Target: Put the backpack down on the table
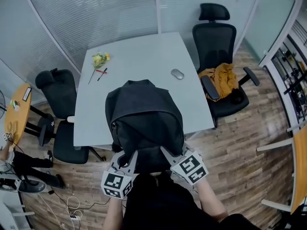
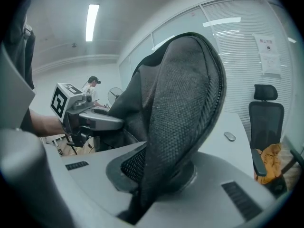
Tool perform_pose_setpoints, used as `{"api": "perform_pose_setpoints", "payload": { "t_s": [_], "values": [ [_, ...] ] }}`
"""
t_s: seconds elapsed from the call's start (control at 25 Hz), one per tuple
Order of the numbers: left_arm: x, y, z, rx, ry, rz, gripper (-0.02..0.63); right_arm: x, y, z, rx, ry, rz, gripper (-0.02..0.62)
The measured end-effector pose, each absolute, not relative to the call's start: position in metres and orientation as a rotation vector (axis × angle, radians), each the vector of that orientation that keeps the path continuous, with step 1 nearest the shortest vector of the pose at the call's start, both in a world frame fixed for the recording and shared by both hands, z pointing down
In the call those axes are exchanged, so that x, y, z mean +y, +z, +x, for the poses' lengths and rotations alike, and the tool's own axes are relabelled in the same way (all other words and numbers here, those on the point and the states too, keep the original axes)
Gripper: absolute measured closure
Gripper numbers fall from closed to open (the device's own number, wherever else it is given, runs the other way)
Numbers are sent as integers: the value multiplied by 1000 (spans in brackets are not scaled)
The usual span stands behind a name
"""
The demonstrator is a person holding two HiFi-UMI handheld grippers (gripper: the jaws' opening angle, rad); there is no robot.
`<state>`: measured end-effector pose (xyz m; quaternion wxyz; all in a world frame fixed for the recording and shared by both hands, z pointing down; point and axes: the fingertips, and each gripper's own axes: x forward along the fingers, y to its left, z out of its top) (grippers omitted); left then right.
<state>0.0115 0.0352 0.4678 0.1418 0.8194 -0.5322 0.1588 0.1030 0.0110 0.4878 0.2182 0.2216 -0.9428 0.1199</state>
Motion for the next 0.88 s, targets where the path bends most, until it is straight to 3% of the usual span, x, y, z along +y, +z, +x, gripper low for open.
{"api": "perform_pose_setpoints", "payload": {
  "t_s": [0.88],
  "values": [
    [-87,462,-43,-1458,371,2435,588,-104,475,52,-2539,290,709,574]
  ]
}}
